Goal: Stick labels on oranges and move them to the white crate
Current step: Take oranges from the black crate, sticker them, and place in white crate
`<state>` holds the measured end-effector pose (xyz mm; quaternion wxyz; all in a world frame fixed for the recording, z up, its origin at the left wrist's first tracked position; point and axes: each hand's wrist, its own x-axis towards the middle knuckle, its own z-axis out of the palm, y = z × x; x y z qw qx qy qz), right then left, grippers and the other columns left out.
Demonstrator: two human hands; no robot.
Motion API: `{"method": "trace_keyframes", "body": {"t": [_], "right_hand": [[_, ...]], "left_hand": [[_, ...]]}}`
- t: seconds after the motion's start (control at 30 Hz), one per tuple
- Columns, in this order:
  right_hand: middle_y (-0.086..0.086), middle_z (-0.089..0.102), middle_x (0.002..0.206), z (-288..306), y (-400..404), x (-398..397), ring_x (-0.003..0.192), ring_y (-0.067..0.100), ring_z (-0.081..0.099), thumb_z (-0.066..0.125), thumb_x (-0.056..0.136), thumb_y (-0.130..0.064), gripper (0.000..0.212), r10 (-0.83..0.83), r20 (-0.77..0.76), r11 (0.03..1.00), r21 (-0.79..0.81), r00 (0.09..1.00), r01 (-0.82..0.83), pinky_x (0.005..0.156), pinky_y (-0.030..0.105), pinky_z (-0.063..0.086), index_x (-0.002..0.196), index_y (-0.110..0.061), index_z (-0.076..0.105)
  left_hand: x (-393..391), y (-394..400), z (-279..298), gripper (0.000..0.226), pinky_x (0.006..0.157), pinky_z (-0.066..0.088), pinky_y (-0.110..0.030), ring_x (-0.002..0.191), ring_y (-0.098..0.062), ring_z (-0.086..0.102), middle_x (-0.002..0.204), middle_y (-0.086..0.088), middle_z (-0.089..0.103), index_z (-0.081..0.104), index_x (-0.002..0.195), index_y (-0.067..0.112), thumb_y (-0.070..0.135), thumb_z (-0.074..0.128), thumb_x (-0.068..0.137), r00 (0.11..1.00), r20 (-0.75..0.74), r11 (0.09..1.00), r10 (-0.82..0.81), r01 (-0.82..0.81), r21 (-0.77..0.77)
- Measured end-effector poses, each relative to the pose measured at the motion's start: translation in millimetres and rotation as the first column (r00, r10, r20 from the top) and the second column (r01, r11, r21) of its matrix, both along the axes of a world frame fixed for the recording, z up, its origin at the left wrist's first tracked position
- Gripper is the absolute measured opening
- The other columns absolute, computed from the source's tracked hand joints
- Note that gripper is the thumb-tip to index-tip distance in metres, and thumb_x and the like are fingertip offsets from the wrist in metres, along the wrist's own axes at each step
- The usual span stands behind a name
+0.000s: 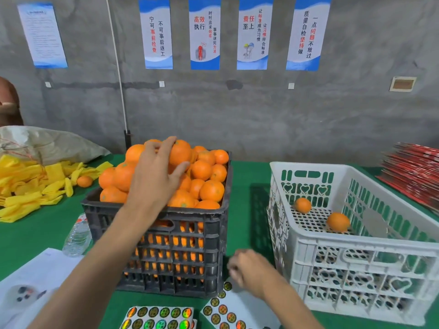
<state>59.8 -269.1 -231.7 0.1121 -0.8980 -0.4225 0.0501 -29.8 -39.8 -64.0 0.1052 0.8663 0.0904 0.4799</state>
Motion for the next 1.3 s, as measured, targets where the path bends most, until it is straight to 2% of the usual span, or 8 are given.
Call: {"method": "trace_keyframes", "body": {"t": [0.13,0.23,0.37,0.63,0.87,1.0,1.2,1.3], "right_hand": [[-0.003,0.058,0.126,-60,-7,4,0.114,0.015,0.054,0.05,0.101,-0.038,0.031,0.048,-0.168,0.997,0.061,0.985,-0.038,0.102,0.035,0.046,0.119,-0.024,0.071],[-0.02,0.048,0.14,-82,-18,14,0.12,0.001,0.041,0.043,0.1,-0.059,0.046,0.03,-0.089,0.995,0.094,0.996,-0.022,0.108,0.031,0.037,0.139,-0.039,0.057],[-0.019,0.046,0.137,-92,-33,25,0.114,0.005,0.038,0.029,0.098,-0.069,0.06,-0.057,0.058,0.997,0.057,0.997,0.054,0.099,0.031,0.035,0.143,-0.037,0.054],[-0.014,0.048,0.101,-100,-29,35,0.097,0.004,0.052,0.056,0.1,-0.047,0.036,-0.166,-0.123,0.927,0.32,0.979,0.197,0.093,0.026,0.044,0.111,-0.02,0.076],[-0.018,0.04,0.101,-106,-32,39,0.086,-0.007,0.041,0.053,0.093,-0.067,0.062,-0.055,-0.106,0.954,0.289,0.993,0.084,0.084,0.023,0.038,0.13,-0.02,0.068],[-0.019,0.042,0.1,-110,-32,40,0.096,0.0,0.047,0.057,0.097,-0.053,0.045,-0.074,-0.119,0.937,0.332,0.99,0.11,0.091,0.023,0.04,0.122,-0.02,0.073],[-0.011,0.056,0.089,-105,-25,37,0.078,0.007,0.056,0.072,0.09,-0.039,0.014,-0.187,-0.372,0.847,0.408,0.909,0.341,0.072,0.017,0.045,0.078,-0.033,0.076],[-0.007,0.06,0.097,-98,-24,38,0.089,0.01,0.061,0.074,0.09,-0.034,0.007,-0.165,-0.515,0.843,0.369,0.841,0.392,0.076,0.014,0.046,0.085,-0.028,0.075]], "left_hand": [[26,-40,-13,0.065,0.09,0.047,-0.038,0.11,-0.029,0.056,0.134,-0.009,0.049,0.043,0.151,0.022,0.04,0.07,0.094,0.983,-0.071,0.98,-0.167,0.157,-0.124],[47,-61,-22,0.067,0.096,0.046,-0.046,0.119,-0.032,0.053,0.137,-0.01,0.049,0.04,0.153,0.023,0.043,0.067,0.096,0.952,-0.172,0.955,-0.253,0.217,-0.201],[64,-65,-26,0.067,0.099,0.046,-0.049,0.118,-0.031,0.054,0.137,-0.01,0.049,0.037,0.155,0.024,0.044,0.064,0.097,0.93,-0.223,0.937,-0.292,0.232,-0.259],[59,-61,-35,0.064,0.102,0.047,-0.042,0.113,-0.025,0.053,0.137,-0.005,0.046,0.035,0.155,0.029,0.044,0.063,0.099,0.929,-0.112,0.888,-0.352,0.294,-0.355],[59,-60,-37,0.064,0.101,0.047,-0.041,0.112,-0.024,0.053,0.135,-0.004,0.046,0.035,0.155,0.029,0.044,0.062,0.099,0.933,-0.094,0.89,-0.347,0.296,-0.346],[59,-61,-38,0.064,0.103,0.046,-0.042,0.115,-0.022,0.052,0.138,-0.003,0.045,0.034,0.155,0.029,0.044,0.061,0.1,0.933,-0.099,0.891,-0.347,0.295,-0.344],[57,-62,-37,0.063,0.102,0.046,-0.04,0.113,-0.022,0.053,0.137,-0.004,0.046,0.035,0.155,0.028,0.042,0.063,0.1,0.931,-0.1,0.893,-0.351,0.301,-0.335],[57,-62,-37,0.063,0.1,0.047,-0.04,0.112,-0.022,0.053,0.136,-0.003,0.046,0.036,0.155,0.028,0.041,0.063,0.099,0.932,-0.1,0.893,-0.349,0.298,-0.337]]}}
